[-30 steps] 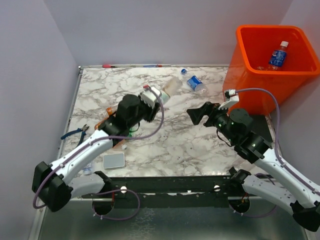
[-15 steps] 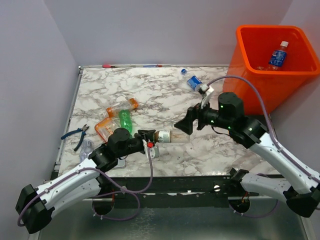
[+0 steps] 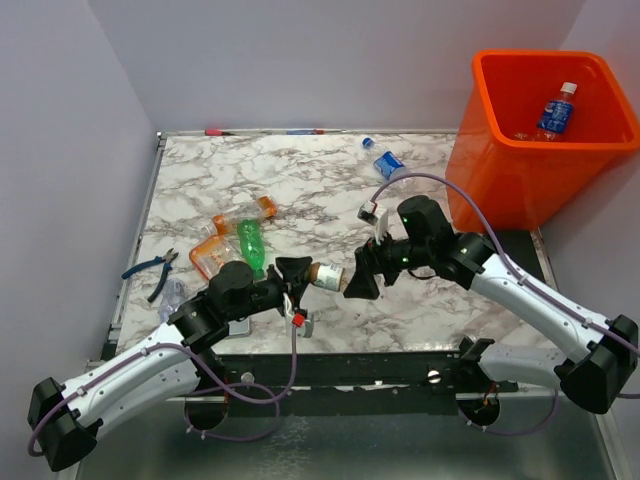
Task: Put the plastic bottles in the bin
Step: Pick up the plastic bottle from the corner of the board.
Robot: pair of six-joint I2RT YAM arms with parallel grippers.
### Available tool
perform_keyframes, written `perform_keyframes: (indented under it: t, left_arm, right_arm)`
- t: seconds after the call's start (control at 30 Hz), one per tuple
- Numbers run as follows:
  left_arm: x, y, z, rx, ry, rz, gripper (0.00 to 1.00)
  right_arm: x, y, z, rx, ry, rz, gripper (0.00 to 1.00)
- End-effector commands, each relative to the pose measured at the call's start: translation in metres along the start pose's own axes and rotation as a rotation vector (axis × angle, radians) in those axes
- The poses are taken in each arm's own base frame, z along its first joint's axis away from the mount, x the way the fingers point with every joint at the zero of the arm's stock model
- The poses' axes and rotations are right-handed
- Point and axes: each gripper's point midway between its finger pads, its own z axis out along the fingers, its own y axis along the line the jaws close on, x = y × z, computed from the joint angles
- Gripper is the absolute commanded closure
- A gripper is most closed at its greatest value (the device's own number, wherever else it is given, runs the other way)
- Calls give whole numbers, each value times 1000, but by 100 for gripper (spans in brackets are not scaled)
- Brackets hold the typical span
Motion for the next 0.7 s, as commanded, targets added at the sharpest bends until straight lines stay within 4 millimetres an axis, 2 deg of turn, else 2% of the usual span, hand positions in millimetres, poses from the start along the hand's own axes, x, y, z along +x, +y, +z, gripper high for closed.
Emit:
perform_keyframes:
  t: [0.0,0.07,0.3,0.37,0.43,0.47,0.5,0.6,0.67]
  left_arm:
    - [-6,17,0,-16,-5,62,100]
    - [-6,18,1,-14,-2,62,100]
    - [-4,19,1,-17,13,42,99]
    - [-1,20,-1,-28,33,18,86]
    - [5,23,-2,-56,66,-48,62]
    - [6,26,-3,-75,76,-95,22]
    - [7,30,-3,-99,82,-143,3]
    - [2,50,-6,-208,63,-308,1]
    - [-2,65,-9,-300,40,-483,1]
  right_arm:
    - [12,8,11,-70,69,7,13]
    - [15,7,16,-67,87,13,19]
    - [17,5,23,-55,97,6,56]
    - [7,0,17,-3,42,-18,60]
    - [-10,-6,7,77,-49,-28,64]
    - [-21,-9,0,125,-108,-24,65]
    - [-32,-11,-8,161,-169,-24,66]
    - [-59,-12,-33,229,-362,-28,66]
    - [-75,-12,-54,273,-493,-38,66]
